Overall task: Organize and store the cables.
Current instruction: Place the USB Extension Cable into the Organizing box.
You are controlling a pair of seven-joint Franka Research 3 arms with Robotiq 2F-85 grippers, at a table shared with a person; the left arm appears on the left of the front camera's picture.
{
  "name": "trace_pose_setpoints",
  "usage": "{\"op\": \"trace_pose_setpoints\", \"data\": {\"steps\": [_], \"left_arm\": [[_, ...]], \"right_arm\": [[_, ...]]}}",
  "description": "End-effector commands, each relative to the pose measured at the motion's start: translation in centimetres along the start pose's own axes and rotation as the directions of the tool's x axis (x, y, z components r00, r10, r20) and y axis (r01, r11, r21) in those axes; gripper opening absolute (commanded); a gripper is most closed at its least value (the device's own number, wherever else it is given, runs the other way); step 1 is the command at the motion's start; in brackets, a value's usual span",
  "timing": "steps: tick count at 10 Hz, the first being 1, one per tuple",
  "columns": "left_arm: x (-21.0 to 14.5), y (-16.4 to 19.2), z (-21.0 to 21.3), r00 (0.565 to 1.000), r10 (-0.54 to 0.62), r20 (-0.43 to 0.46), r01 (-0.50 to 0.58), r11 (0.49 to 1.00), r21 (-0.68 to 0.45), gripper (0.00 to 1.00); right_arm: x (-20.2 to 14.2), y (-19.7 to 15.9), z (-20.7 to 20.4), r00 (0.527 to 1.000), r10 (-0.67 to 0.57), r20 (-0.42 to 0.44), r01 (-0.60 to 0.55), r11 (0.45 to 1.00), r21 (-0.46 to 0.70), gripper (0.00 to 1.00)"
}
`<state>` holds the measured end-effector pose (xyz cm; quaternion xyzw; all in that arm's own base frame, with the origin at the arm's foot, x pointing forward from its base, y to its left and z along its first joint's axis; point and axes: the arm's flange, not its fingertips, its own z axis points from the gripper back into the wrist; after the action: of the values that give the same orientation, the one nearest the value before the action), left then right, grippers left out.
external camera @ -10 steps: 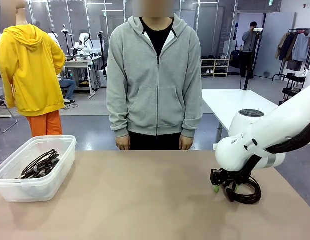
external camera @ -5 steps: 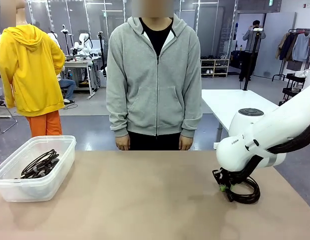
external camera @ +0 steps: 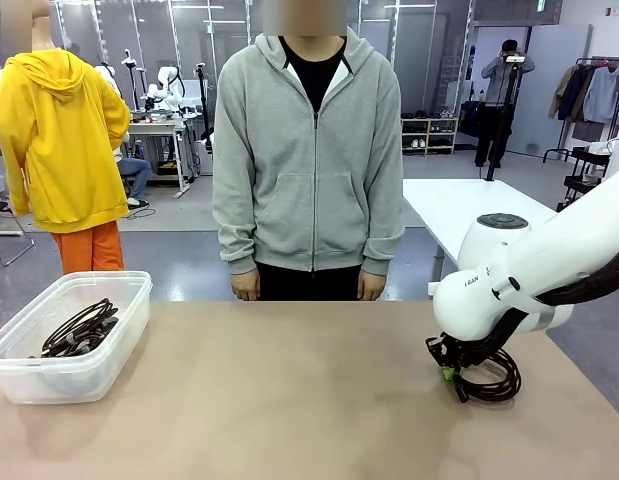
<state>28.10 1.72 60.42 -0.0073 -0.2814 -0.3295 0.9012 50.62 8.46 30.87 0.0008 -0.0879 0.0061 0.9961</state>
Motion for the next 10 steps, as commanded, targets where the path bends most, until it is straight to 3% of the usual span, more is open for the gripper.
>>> {"op": "trace_pose_setpoints", "data": {"steps": [1, 4, 8, 10], "left_arm": [[0.0, -0.1, 0.3, 1.0, 0.016, -0.014, -0.015, 1.0, 0.015, 1.0], [0.0, -0.1, 0.3, 1.0, 0.016, -0.014, -0.015, 1.0, 0.015, 1.0], [0.0, -0.1, 0.3, 1.0, 0.016, -0.014, -0.015, 1.0, 0.015, 1.0], [0.0, -0.1, 0.3, 1.0, 0.016, -0.014, -0.015, 1.0, 0.015, 1.0]], "right_arm": [[-0.1, 0.2, 3.7, 1.0, 0.007, -0.016, -0.007, 1.0, -0.007, 0.0], [-0.6, 1.2, 10.9, 0.999, 0.045, -0.012, -0.045, 0.999, -0.026, 0.0], [-0.6, 3.2, 13.1, 0.999, 0.042, -0.008, -0.042, 0.999, 0.031, 0.0], [-0.4, 7.7, 13.9, 1.0, 0.03, 0.005, -0.03, 0.999, 0.04, 0.0]]}}
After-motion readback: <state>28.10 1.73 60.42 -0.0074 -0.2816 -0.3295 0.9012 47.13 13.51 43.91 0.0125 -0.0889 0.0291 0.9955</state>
